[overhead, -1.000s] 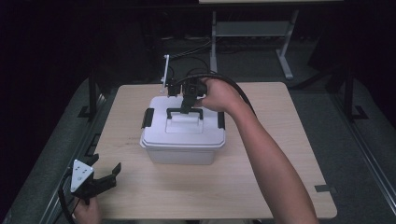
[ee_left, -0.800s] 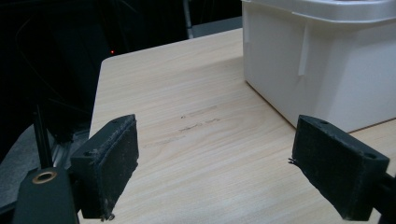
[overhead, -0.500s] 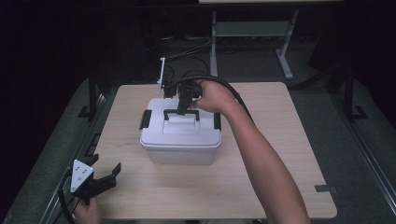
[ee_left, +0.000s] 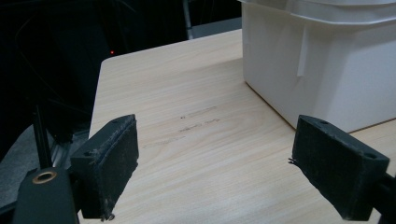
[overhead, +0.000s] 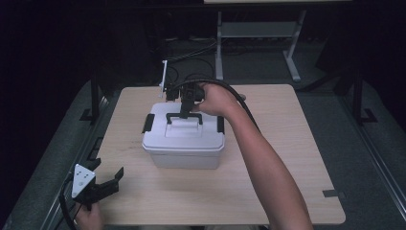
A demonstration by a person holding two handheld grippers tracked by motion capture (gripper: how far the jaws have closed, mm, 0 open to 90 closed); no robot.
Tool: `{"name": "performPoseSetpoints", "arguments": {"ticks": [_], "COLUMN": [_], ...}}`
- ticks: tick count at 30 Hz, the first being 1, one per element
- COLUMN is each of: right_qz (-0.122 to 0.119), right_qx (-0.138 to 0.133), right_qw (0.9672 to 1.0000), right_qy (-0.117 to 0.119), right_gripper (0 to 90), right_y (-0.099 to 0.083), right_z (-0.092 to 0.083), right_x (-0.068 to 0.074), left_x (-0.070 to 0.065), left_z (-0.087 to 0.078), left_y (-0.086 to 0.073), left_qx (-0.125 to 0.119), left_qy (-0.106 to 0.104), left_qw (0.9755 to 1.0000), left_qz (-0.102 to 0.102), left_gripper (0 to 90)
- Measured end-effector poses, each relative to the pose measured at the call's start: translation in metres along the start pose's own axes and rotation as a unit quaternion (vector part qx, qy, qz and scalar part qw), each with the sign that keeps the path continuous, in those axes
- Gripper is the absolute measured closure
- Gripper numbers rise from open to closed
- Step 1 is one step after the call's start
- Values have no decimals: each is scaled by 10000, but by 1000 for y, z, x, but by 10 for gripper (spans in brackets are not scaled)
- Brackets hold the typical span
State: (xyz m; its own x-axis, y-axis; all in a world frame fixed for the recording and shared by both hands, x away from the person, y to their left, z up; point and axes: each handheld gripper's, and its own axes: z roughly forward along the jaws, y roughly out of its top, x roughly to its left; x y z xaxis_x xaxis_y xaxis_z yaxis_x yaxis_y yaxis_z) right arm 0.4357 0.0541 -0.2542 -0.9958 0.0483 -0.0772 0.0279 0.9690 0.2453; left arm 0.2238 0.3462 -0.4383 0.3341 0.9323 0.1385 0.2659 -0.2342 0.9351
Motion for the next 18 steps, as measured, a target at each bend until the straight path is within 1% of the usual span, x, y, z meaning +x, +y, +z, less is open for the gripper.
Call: {"name": "performPoseSetpoints", "arguments": {"ticks": [8,16,18], "right_qz": [34,22,75], "right_qx": [89,110,88], "right_qw": [9999,9999,9999], "right_qy": [36,82,99], "right_gripper": [845,841,838], "right_y": [2,2,1], "right_z": [7,12,12], "right_x": [-1,-2,-3], "left_x": [0,1,2], "left_z": [-1,-1,0], "left_y": [0,0,0], "left_qx": [9,-17,-11], "left_qy": [15,32,30], "left_qw": [10000,10000,10000], "left_qz": [3,-50,-43], "left_gripper": [140,140,140]}}
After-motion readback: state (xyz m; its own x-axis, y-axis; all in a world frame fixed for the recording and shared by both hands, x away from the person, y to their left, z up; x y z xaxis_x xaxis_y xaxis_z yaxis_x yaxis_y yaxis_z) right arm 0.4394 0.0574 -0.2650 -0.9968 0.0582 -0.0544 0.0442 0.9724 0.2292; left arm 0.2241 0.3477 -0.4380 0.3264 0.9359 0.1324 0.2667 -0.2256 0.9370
